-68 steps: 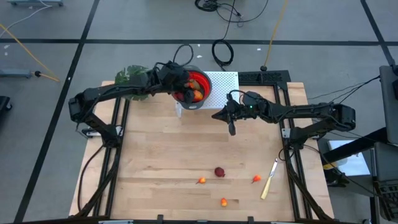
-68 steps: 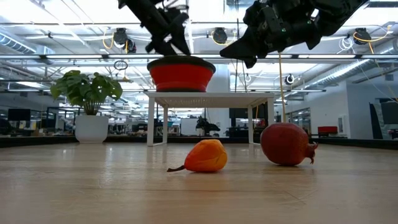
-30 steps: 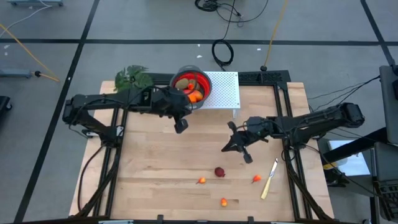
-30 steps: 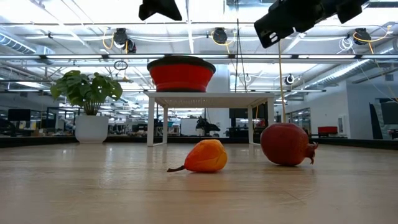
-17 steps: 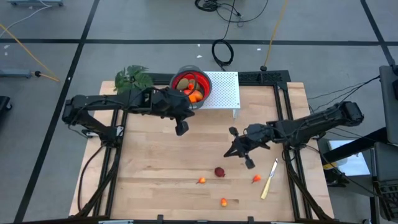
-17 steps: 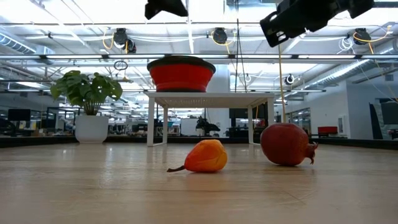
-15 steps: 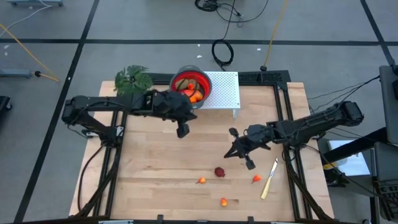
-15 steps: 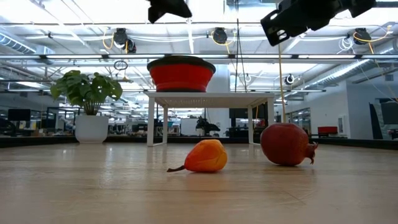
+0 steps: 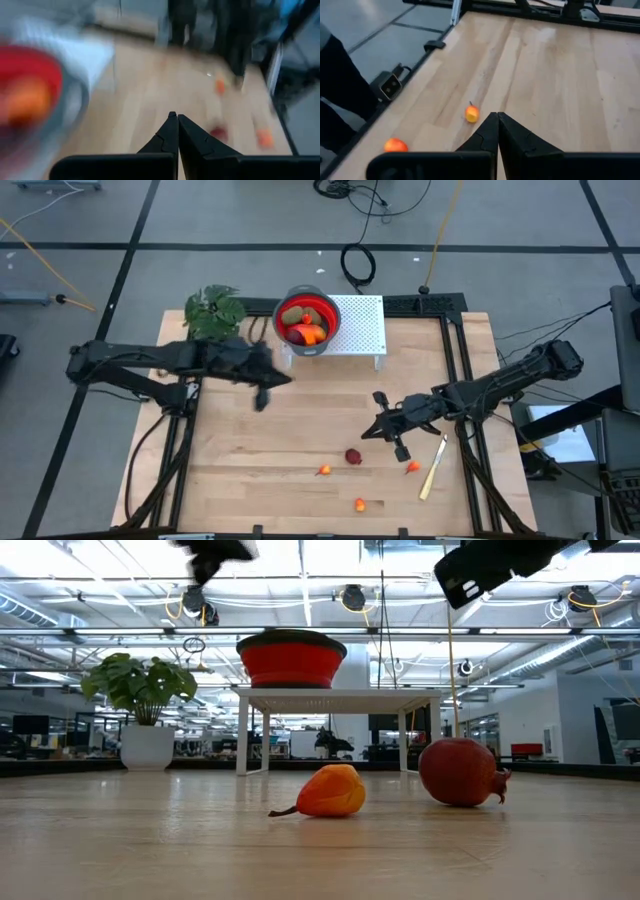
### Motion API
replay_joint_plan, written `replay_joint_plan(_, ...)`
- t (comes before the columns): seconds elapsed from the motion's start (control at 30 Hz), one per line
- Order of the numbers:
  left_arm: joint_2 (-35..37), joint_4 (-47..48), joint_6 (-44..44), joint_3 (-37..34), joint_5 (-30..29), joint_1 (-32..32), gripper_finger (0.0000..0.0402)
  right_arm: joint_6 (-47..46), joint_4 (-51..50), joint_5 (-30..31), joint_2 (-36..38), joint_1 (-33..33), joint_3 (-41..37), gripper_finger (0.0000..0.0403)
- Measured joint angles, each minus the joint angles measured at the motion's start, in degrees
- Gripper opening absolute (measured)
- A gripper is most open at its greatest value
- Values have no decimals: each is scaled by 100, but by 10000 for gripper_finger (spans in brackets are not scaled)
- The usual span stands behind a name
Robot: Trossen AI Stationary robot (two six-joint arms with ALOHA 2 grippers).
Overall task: Pick & Place Fruit
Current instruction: Put the pomegranate into the red strainer bowl
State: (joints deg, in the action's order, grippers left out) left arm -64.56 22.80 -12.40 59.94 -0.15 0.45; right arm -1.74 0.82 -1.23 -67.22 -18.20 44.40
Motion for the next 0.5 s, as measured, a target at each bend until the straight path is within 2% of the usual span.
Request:
replay_joint_plan(0.3,1419,-426,-144,-1202,-3,-230,2,-811,55,420,-236,-314,40,0)
replay_joint_plan(0.5,2230,-507,-147,-1740,4,-363,2,-939,-62,417,-781,-369,570,0)
